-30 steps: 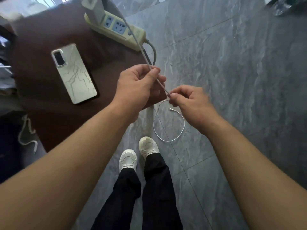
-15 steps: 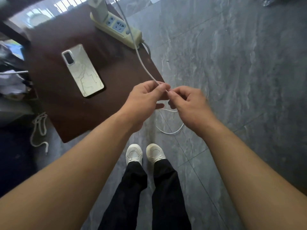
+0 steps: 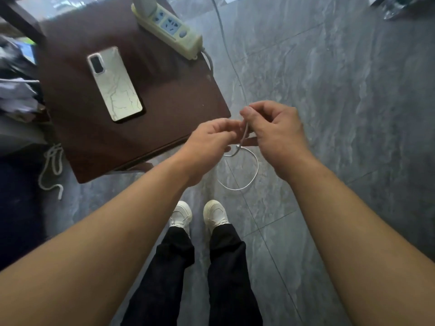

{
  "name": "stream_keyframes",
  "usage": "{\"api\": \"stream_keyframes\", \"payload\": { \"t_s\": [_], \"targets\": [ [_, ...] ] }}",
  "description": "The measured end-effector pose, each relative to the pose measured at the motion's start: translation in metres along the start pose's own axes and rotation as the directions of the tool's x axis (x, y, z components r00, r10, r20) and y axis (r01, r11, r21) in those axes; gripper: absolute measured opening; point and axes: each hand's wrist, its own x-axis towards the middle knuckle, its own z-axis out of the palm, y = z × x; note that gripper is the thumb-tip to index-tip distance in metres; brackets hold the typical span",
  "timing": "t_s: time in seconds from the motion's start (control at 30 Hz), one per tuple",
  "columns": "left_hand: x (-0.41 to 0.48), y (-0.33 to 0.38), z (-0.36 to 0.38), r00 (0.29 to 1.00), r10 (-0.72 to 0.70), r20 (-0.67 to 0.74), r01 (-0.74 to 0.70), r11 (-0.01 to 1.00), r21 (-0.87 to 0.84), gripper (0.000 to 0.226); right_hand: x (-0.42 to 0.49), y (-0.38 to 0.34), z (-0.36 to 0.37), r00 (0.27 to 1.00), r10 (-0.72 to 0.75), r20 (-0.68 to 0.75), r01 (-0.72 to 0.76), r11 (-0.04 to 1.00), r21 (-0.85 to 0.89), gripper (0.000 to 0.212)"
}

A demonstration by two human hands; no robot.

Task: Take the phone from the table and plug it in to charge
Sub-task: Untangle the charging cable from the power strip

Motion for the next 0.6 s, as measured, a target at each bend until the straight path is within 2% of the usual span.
{"api": "stream_keyframes", "payload": {
  "t_s": [0.1,0.2,0.33,0.37,0.47,0.6],
  "targets": [
    [-0.005,-0.001,0.004,0.998,0.005,0.066,-0.006,1.0,0.021,0.027,0.004,-0.006,-0.004,1.0,-0.013,0.001,0.013,1.0,-0.01,0.016],
    [-0.006,-0.001,0.004,0.997,0.022,0.067,-0.025,0.999,0.032,0.029,0.004,-0.002,-0.006,1.0,-0.016,-0.014,0.016,1.0,-0.013,0.016],
    [-0.002,0.001,0.005,0.995,0.068,-0.069,-0.069,0.998,-0.013,0.016,0.003,0.012,-0.007,0.998,0.017,-0.053,-0.022,0.995,-0.096,0.011],
    [-0.001,0.002,0.004,0.993,0.077,-0.094,-0.081,0.996,-0.041,0.015,0.002,0.017,-0.007,0.998,0.056,-0.036,-0.059,0.994,-0.092,0.008],
    [0.003,0.004,0.002,0.986,0.106,-0.131,-0.124,0.983,-0.135,0.014,-0.003,0.028,-0.002,0.987,0.153,0.052,-0.145,0.98,-0.135,0.016],
    [0.008,0.008,0.001,0.97,0.146,-0.192,-0.182,0.966,-0.184,0.017,-0.006,0.034,0.003,0.983,0.165,0.075,-0.149,0.972,-0.181,0.012]
  ]
}}
